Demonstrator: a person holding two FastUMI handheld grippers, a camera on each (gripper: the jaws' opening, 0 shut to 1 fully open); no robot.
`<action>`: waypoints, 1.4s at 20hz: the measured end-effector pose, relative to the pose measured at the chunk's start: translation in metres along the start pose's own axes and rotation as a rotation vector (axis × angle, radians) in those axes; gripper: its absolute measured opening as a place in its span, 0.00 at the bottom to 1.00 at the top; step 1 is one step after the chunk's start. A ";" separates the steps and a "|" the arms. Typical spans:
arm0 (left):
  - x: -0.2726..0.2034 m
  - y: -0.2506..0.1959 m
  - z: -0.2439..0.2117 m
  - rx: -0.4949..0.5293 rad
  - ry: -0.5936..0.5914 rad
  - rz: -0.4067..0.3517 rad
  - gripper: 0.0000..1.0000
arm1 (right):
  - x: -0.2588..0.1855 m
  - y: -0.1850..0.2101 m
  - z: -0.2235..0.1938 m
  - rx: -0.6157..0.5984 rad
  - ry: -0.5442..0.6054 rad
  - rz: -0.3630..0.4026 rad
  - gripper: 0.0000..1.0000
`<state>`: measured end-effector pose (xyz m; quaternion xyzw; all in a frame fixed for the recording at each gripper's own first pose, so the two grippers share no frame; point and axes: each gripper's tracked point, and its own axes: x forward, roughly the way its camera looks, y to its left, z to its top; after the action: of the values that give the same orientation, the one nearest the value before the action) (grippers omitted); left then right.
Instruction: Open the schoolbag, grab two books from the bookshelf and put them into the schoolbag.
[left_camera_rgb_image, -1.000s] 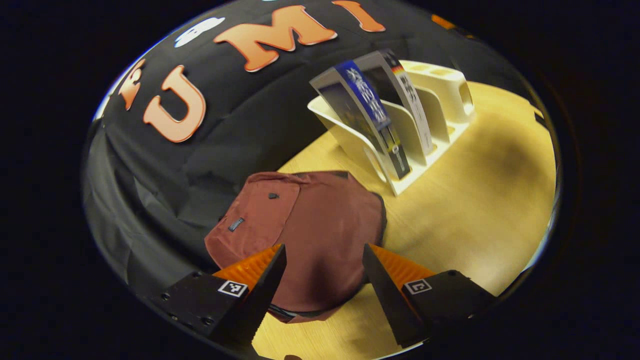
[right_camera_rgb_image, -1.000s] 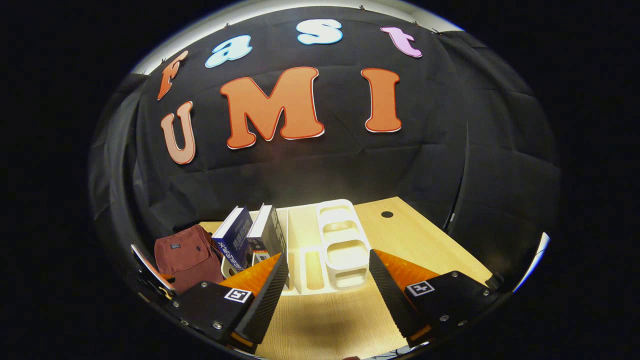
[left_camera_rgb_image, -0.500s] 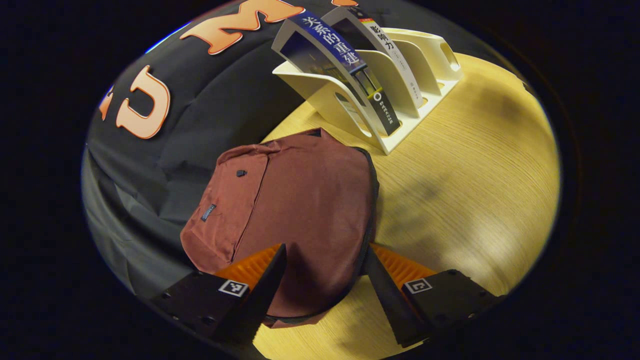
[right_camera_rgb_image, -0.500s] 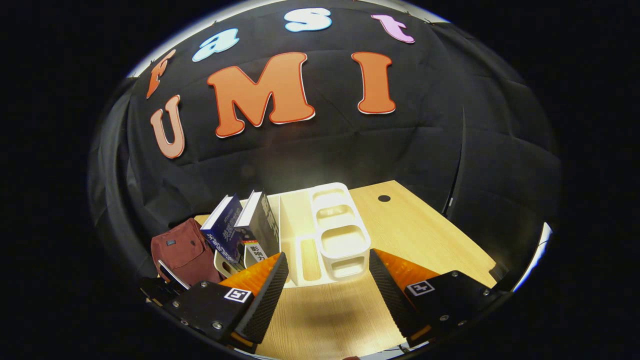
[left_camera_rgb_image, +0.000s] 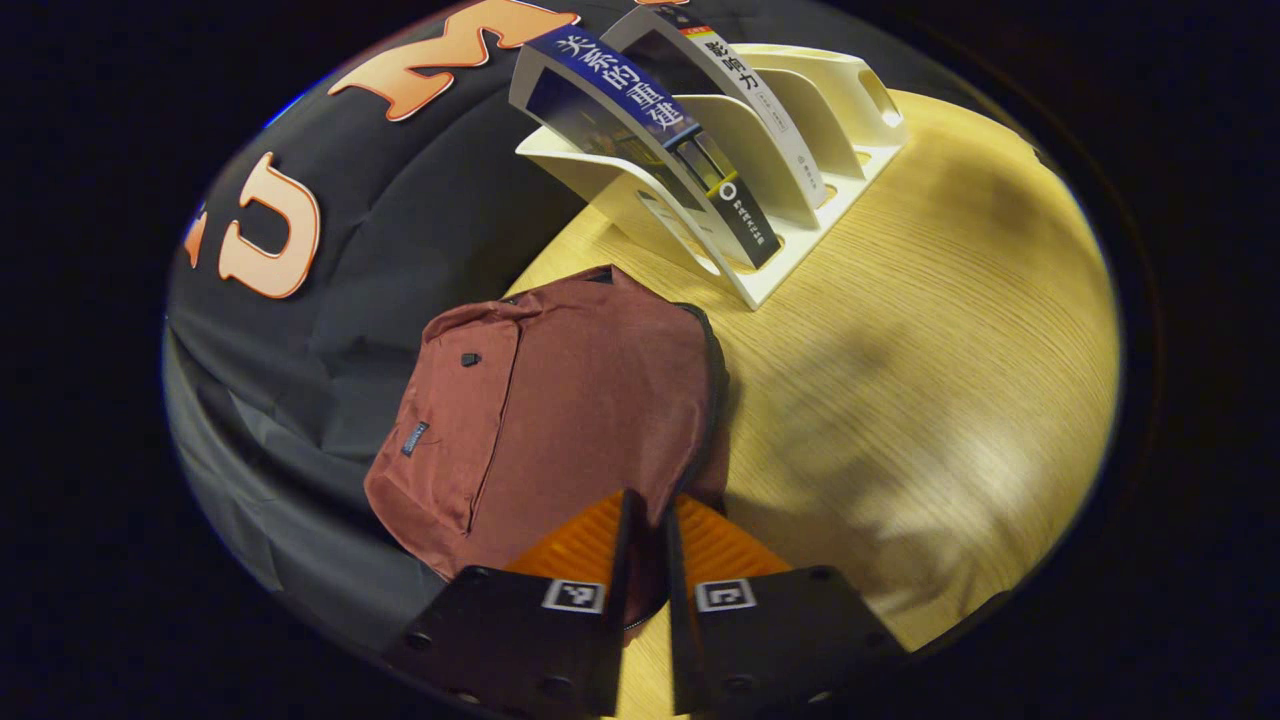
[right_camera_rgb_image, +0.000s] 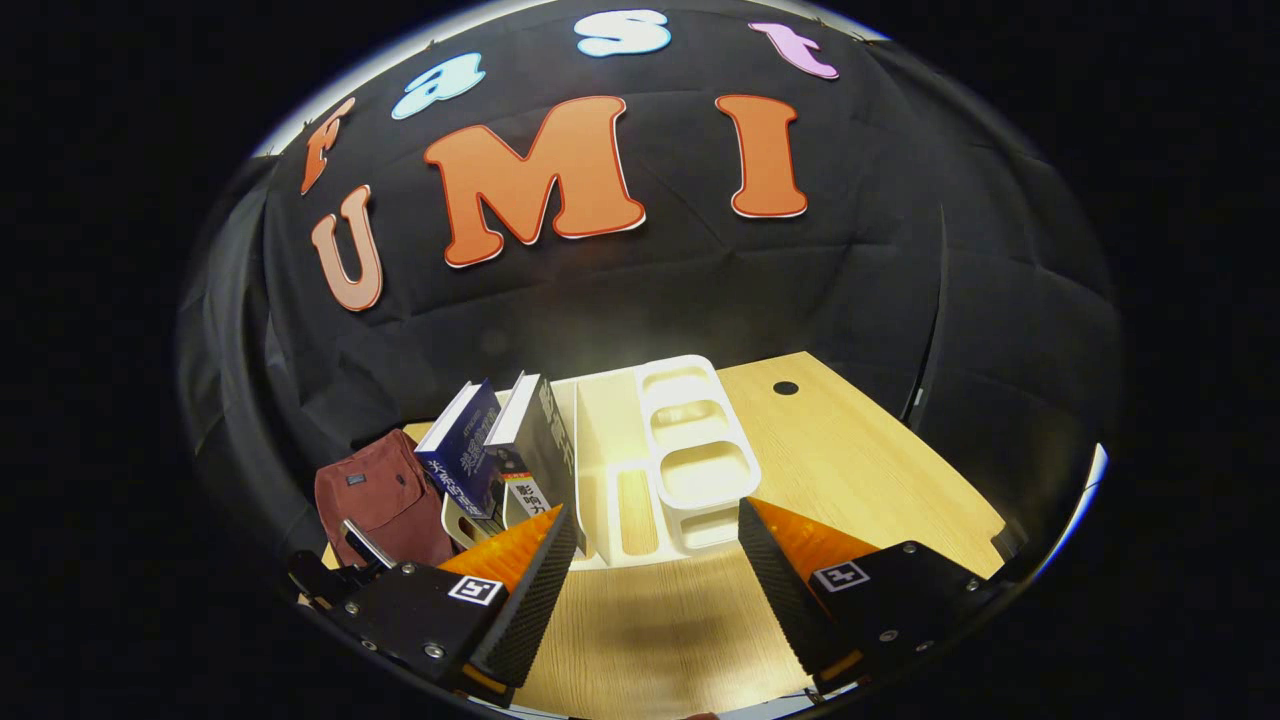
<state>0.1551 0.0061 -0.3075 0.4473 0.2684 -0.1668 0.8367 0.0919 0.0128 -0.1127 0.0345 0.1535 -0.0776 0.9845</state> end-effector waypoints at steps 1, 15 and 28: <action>0.003 0.001 0.001 -0.003 0.012 -0.009 0.11 | -0.001 0.000 0.000 0.002 0.000 0.004 0.97; -0.043 0.044 0.020 -0.053 0.060 -0.476 0.01 | 0.001 0.034 0.022 0.105 -0.023 0.045 0.96; -0.072 0.207 0.077 0.059 0.035 -0.584 0.00 | -0.013 0.077 0.030 0.101 -0.029 0.001 0.97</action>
<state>0.2279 0.0568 -0.0927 0.3781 0.3954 -0.4007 0.7350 0.1015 0.0873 -0.0765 0.0829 0.1349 -0.0850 0.9837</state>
